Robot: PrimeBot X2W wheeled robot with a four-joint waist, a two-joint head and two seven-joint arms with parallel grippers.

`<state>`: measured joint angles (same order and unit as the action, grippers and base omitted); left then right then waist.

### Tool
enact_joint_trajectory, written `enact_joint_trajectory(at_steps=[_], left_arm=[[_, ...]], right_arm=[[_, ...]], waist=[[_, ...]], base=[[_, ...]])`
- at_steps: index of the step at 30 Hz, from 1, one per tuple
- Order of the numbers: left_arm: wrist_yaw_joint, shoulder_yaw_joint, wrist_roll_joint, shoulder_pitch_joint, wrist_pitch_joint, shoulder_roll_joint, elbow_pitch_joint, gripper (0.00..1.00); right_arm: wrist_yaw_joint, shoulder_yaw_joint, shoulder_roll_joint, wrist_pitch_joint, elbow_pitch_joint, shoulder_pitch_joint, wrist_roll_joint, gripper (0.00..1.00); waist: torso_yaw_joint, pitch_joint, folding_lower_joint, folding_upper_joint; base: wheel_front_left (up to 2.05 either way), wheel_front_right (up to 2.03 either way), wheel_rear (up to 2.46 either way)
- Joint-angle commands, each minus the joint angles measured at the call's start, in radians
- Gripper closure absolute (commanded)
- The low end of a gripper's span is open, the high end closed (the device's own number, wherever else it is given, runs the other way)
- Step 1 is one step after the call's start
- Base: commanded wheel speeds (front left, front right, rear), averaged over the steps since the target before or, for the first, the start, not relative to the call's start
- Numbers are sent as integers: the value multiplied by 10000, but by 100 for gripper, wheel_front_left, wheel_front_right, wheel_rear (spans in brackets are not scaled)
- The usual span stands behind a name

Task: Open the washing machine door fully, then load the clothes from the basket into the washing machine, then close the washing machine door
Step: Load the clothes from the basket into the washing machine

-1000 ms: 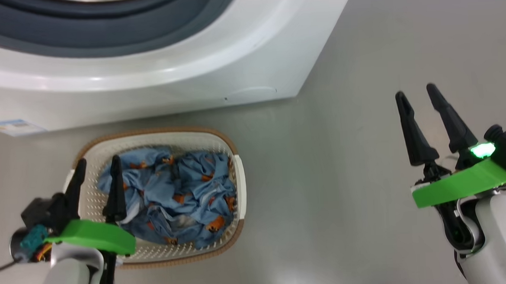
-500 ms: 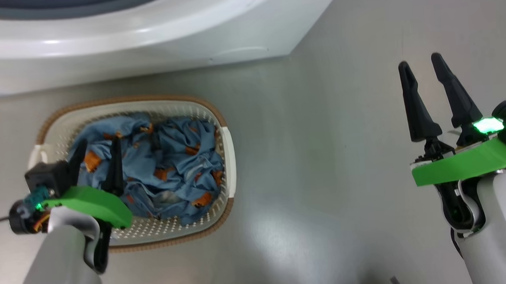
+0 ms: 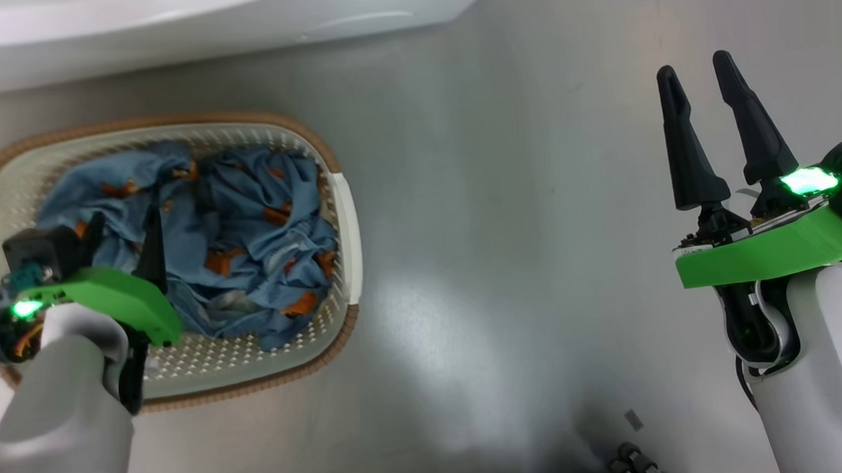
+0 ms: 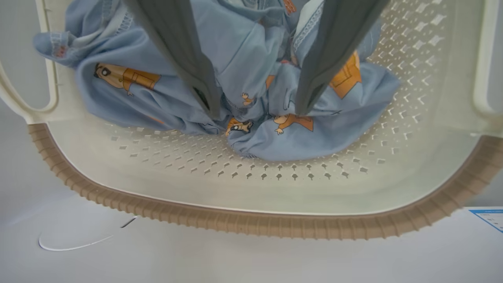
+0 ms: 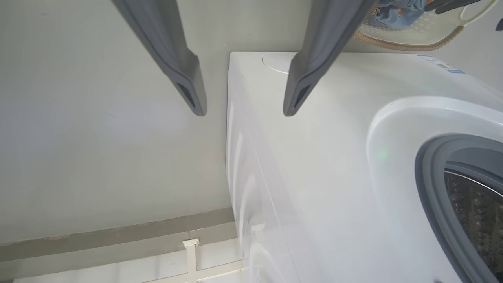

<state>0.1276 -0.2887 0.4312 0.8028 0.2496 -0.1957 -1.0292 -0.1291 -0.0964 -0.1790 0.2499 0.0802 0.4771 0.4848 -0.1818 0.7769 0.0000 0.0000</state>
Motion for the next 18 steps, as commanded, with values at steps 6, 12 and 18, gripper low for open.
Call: enact_joint_trajectory(at_steps=[6, 12, 18], left_arm=[[27, -115, 350, 712, -67, -488, -763, 0], [29, -249, 706, 1151, -263, -742, -1518, 0], [29, -389, 889, 1472, -554, -1000, -2005, 0]], right_arm=[[-16, -193, 121, 118, -368, -43, -111, 0], [-16, -251, 270, 118, -402, -37, -96, 0], [-16, -314, 396, 118, -435, -107, -74, 0]], waist=[[-329, 760, 0, 0], [-557, 972, 0, 0], [-782, 1141, 0, 0]], base=[[0, 0, 0], [0, 0, 0], [0, 0, 0]])
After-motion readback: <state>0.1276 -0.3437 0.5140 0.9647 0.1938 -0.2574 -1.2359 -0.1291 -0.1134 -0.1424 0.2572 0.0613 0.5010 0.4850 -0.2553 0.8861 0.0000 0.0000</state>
